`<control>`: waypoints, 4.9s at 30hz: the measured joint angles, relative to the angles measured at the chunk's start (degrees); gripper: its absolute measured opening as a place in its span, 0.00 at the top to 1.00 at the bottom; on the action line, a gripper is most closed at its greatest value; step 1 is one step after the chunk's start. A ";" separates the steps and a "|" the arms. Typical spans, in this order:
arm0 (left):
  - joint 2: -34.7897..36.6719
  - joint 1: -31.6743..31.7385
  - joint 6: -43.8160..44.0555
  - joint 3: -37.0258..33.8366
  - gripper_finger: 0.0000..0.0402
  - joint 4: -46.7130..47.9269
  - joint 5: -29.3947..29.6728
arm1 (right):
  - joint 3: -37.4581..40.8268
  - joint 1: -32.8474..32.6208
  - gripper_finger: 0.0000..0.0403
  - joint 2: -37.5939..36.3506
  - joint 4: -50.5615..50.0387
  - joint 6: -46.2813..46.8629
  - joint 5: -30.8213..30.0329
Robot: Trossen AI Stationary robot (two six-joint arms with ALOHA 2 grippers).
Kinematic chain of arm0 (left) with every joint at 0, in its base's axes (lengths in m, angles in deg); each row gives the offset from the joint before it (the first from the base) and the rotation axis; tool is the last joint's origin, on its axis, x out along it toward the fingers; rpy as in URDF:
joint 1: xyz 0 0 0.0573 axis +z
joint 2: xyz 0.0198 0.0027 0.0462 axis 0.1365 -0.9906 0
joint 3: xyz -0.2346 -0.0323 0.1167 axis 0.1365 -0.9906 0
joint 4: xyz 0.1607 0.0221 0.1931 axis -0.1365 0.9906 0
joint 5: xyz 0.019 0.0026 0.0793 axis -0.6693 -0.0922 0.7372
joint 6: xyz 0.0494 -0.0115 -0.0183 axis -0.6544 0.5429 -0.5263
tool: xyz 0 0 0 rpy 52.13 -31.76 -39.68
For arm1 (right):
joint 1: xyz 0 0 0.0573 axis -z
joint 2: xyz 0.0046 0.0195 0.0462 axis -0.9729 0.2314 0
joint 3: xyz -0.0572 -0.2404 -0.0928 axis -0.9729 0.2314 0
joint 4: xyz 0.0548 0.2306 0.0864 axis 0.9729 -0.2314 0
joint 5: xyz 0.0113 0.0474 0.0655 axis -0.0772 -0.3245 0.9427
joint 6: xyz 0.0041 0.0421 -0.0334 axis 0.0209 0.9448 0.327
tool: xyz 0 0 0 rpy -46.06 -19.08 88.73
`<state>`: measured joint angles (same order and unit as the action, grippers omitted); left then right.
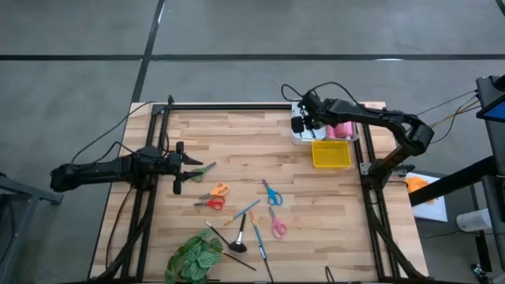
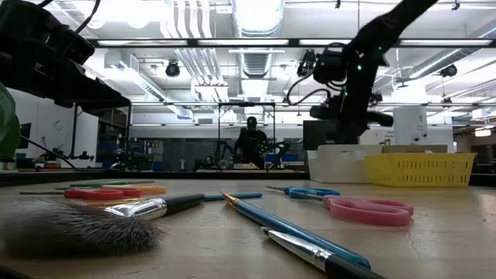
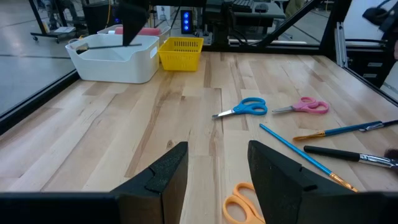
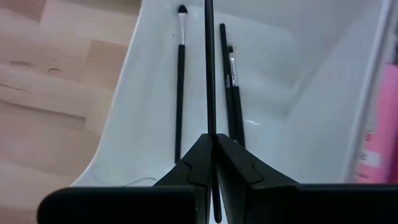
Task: Pick & Place Paint Supplies
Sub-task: Put the black paint brush into the white bin, then put the blue paint brush into the white bin
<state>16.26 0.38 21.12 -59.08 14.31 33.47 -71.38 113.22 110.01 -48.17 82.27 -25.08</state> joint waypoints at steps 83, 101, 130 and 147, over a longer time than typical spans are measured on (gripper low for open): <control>-0.02 -0.01 0.00 0.02 0.58 0.00 0.01 | 3.87 -28.23 0.73 -6.75 30.90 -53.79 32.15; -1.05 0.01 0.00 0.00 0.58 0.00 0.00 | 6.38 -44.66 0.73 6.85 45.78 -50.70 18.18; -3.48 -0.01 0.04 0.01 0.58 -0.02 0.02 | -11.01 -44.81 0.74 28.74 32.81 -51.55 20.26; -3.67 -0.01 0.09 0.02 0.58 0.00 0.02 | -9.47 -44.70 0.96 28.61 32.35 -49.22 21.46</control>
<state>12.59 0.36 21.20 -59.06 14.31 33.49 -80.84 68.52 138.62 -15.82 33.06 -3.62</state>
